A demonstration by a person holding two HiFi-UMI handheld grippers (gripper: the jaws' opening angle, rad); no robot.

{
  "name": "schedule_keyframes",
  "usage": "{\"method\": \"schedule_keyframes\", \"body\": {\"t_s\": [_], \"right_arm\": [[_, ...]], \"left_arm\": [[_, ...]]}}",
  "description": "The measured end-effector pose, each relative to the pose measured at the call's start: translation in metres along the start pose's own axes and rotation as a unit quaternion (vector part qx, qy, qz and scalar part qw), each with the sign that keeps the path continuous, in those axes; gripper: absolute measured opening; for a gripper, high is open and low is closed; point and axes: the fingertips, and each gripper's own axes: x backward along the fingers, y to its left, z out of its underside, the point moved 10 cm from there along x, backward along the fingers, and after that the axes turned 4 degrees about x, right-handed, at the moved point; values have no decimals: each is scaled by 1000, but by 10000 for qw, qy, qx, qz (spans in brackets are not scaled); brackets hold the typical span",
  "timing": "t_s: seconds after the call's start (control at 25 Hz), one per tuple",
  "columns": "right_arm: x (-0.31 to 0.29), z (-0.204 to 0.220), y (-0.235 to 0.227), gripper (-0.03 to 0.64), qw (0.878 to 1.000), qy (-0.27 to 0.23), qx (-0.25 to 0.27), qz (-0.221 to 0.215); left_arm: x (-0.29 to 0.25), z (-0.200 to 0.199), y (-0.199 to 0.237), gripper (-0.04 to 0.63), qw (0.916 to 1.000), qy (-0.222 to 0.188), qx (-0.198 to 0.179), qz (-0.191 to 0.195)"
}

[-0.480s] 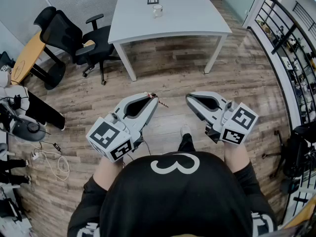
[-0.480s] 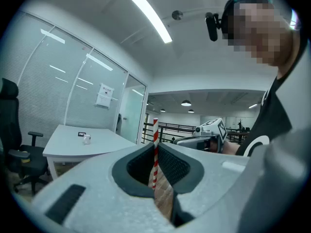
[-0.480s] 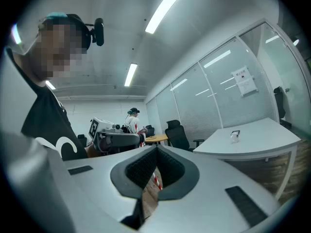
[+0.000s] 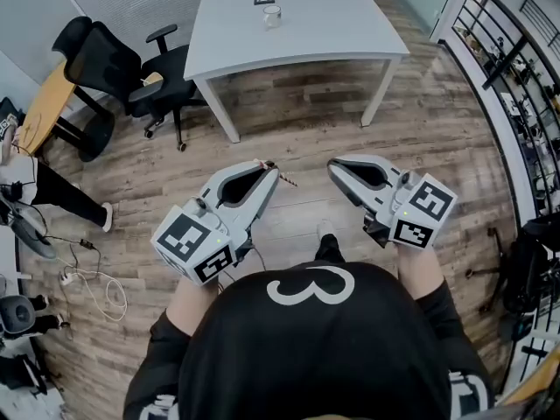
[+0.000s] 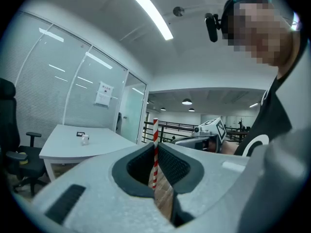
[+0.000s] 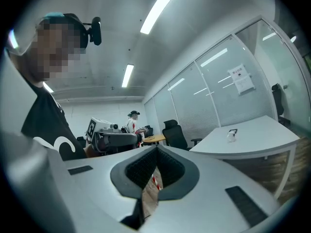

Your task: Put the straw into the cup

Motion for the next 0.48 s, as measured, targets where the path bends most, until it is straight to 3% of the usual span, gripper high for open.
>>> {"method": "schedule_keyframes", "body": {"t_s": [0.48], "right_arm": [[9, -20, -86, 12, 9998, 43, 77, -170]], "left_arm": [[-77, -21, 20, 34, 9999, 31, 54, -152]]}}
